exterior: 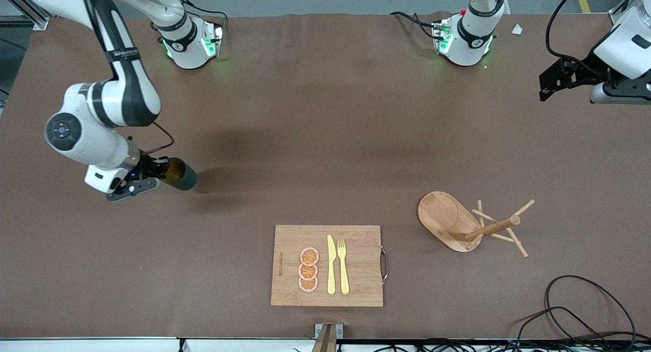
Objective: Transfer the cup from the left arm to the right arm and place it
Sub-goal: 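Carry the teal mug away from the stand with the right gripper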
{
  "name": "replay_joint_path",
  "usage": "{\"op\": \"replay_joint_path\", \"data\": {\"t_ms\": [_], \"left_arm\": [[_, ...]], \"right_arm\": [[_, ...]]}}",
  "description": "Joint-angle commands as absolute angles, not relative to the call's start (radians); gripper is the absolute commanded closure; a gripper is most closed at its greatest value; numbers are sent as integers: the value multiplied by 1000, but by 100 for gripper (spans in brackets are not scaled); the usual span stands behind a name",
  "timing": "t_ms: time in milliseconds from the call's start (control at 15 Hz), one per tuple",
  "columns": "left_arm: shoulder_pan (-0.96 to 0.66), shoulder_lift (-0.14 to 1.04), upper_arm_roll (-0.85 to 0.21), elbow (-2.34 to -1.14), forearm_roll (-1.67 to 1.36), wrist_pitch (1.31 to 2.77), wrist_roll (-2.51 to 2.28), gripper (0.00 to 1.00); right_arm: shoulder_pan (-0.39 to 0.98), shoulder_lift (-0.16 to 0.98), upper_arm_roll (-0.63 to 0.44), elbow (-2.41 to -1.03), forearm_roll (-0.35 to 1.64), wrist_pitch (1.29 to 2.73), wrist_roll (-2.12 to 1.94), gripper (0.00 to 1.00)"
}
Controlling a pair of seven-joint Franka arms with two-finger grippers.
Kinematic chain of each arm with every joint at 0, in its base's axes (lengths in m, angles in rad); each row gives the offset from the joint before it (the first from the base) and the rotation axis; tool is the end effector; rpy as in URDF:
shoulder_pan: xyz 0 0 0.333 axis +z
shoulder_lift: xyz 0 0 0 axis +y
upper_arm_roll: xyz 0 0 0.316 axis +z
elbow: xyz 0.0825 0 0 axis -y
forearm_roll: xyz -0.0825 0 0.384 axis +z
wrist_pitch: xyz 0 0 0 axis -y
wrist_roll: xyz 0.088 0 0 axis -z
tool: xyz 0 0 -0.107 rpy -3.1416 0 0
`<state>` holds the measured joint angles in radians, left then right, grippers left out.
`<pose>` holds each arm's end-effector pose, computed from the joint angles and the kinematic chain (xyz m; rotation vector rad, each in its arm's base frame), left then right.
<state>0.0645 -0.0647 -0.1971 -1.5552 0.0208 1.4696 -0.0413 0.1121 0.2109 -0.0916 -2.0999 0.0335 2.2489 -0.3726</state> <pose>0.5194 -0.0708 0.6573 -3.1032 0.1380 0.0298 0.5671 0.0134 0.3150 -3.0694 -0.5787 0.0918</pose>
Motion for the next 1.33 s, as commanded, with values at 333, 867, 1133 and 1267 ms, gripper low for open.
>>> {"op": "replay_joint_path", "data": {"t_ms": [333, 867, 1133, 1267], "left_arm": [[69, -87, -201, -1571, 15, 1465, -40, 0], [69, -86, -201, -1572, 15, 1466, -40, 0], [71, -86, -201, -1571, 15, 1466, -40, 0], [72, -86, -201, -1571, 15, 1466, -40, 0]], "right_arm": [[-55, 193, -71, -2233, 34, 2459, -591, 100], [-83, 213, -72, -2252, 29, 2484, -606, 99], [-103, 225, -72, -2250, 28, 2490, -627, 99], [-113, 235, -72, -2250, 25, 2494, -633, 98]]}}
